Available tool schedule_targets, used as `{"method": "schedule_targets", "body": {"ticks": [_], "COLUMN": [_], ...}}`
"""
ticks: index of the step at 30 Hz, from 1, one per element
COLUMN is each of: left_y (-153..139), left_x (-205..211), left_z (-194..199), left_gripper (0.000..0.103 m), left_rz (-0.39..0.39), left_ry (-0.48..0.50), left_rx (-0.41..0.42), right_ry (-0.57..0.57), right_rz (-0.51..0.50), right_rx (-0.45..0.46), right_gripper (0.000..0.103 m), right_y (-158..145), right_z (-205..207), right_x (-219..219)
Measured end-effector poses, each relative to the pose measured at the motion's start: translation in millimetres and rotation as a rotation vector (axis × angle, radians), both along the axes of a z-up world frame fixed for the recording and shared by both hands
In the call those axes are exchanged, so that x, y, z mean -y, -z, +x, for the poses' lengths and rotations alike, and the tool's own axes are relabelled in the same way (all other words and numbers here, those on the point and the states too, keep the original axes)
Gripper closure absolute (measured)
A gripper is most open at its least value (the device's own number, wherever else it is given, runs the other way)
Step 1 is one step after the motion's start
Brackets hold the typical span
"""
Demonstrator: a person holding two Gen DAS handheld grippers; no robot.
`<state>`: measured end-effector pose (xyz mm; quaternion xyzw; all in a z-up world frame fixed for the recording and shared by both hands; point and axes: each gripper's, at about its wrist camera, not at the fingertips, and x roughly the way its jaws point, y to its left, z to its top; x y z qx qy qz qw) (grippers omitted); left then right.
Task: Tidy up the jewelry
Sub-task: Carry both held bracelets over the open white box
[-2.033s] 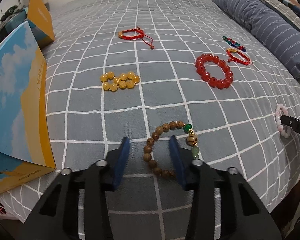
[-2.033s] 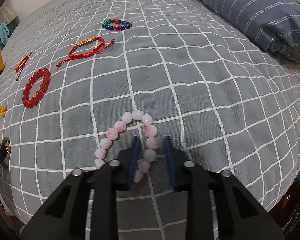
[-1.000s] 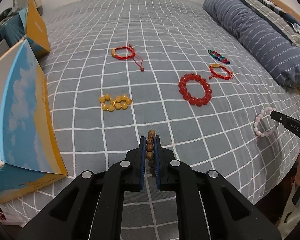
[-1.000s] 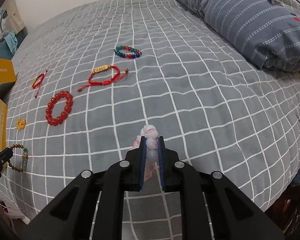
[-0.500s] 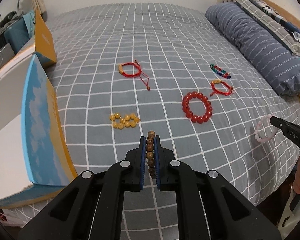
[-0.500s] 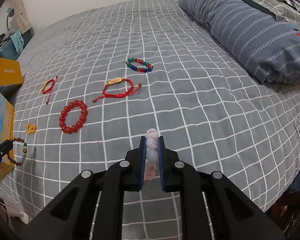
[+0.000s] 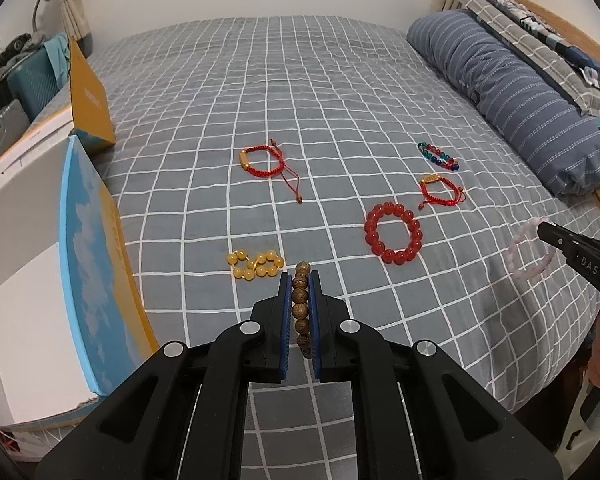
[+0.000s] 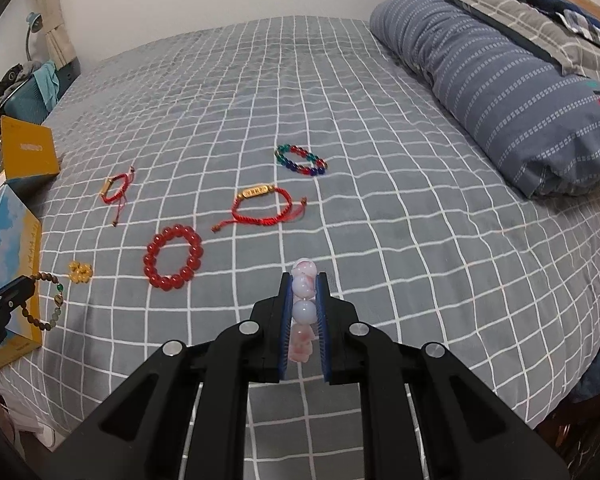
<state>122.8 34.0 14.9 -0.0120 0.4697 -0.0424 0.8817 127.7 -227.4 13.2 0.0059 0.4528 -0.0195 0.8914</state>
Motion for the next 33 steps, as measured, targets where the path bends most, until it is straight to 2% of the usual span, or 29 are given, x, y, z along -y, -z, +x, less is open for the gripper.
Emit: {"method": "schedule_targets", "body": {"ticks": [20, 27, 33], "left_y": [-39, -54, -72], "left_x": [-30, -55, -85], "left_z": [5, 7, 1], "left_gripper": [0.095, 0.095, 0.095], "left_rz": [0.022, 0.009, 0.031], "left_ry": [-0.049, -0.083, -0.14], "left_rx": [0.06, 0.07, 0.101], "right_ry": [-0.079, -0.135, -0.2], "right_rz": [0.012, 0.024, 0.034], "right_rx": [0.055, 0.078, 0.091], "right_gripper": [0.092, 0.092, 0.092], "right_y": [-41, -56, -67], "right_z": [23, 33, 38], "right_x": [-43, -74, -108]}}
